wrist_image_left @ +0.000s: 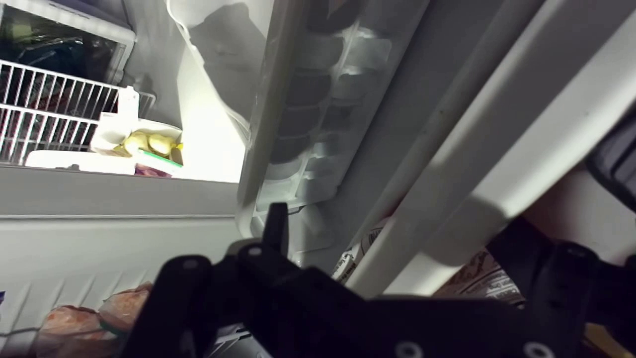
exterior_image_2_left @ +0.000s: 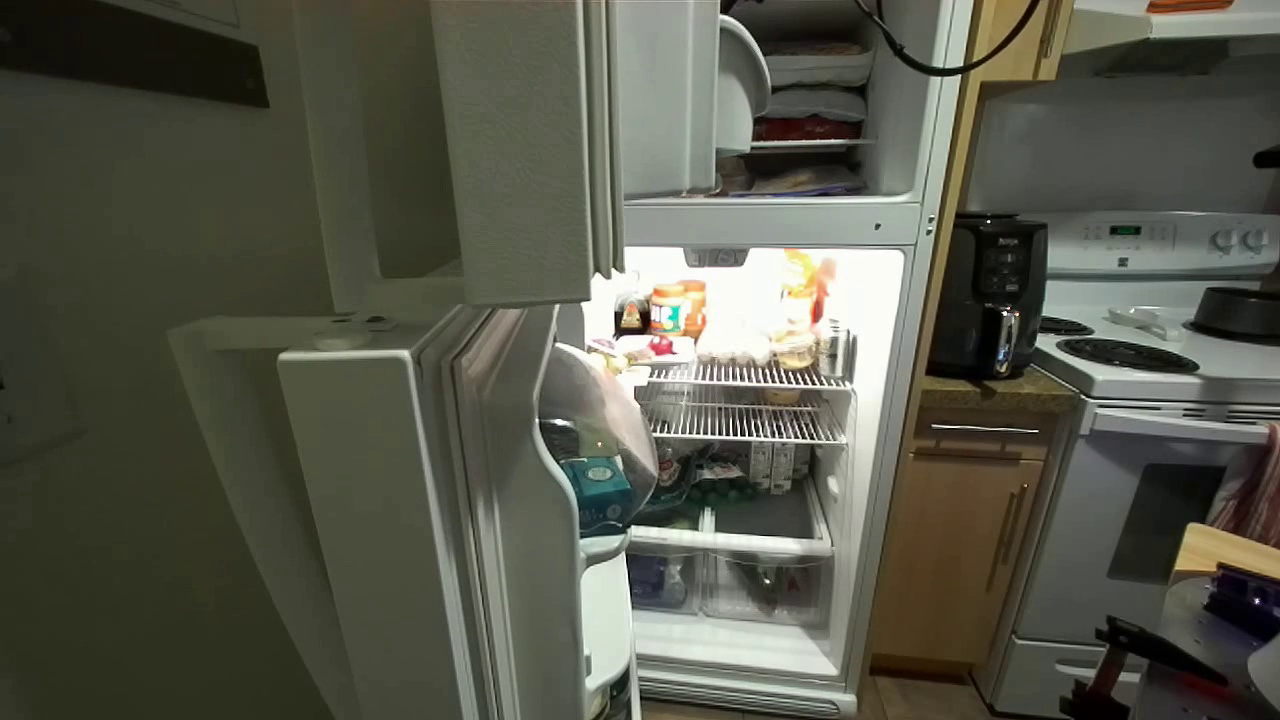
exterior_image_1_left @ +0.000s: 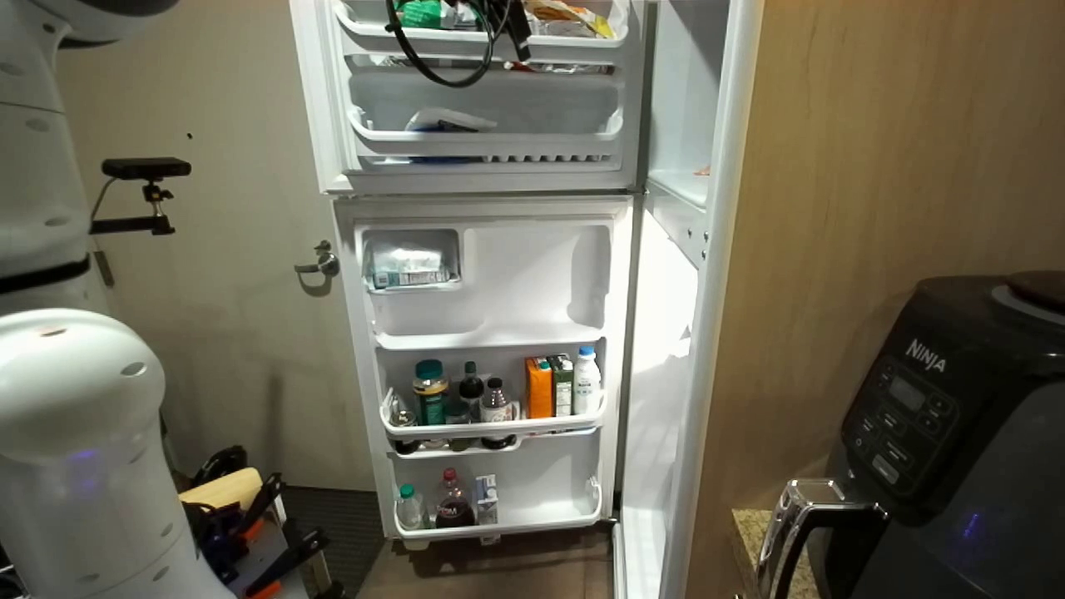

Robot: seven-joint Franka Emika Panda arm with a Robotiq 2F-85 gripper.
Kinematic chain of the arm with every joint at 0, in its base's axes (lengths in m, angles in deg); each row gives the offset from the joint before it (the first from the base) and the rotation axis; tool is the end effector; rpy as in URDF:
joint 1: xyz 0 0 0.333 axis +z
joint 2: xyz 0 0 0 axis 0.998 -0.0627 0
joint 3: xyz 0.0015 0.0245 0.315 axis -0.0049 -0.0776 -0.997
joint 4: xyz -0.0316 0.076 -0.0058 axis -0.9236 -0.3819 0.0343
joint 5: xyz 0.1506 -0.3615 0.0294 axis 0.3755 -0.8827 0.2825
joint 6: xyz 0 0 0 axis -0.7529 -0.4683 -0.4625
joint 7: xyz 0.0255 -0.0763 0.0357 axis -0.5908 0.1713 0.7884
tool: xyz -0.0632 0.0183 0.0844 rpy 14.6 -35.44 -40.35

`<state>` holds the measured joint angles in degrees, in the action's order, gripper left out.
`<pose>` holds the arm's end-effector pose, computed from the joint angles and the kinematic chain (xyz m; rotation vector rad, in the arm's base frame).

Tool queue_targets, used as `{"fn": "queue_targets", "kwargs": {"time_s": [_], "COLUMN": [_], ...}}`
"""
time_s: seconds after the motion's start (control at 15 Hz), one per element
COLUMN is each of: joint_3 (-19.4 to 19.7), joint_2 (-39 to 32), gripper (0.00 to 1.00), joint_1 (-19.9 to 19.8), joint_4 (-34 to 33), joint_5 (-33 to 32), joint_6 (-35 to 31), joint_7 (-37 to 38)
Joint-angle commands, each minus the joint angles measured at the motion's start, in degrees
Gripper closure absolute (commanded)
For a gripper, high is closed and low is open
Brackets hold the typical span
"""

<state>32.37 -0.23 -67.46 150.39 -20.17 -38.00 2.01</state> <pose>0.5839 0.1455 0.7849 -2.5405 0.4485 -0.8237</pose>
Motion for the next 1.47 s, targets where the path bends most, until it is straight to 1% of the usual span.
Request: {"fn": "queue_targets", "kwargs": {"time_s": [0.0,0.4,0.8,1.0,1.4], "joint_3": [1.29,4.74,7.62,7.94,6.78], "joint_2": [1.81,2.07,2.75,3.89,7.96], "gripper": [0.00,0.00,0.00,0.00,0.00], "joint_1": [-1.05,-2.58,-3.19,-2.46,-1.30], "joint_4": [1.50,0.48,0.83,1.32,1.04], "joint_5": [-0.34,-0.32,-3.00,-6.19,-10.84], "joint_6": [3.24,6.06,4.46,3.53,3.45], "joint_7": [0.82,-0.10,-1.05,-0.51,-0.13]}}
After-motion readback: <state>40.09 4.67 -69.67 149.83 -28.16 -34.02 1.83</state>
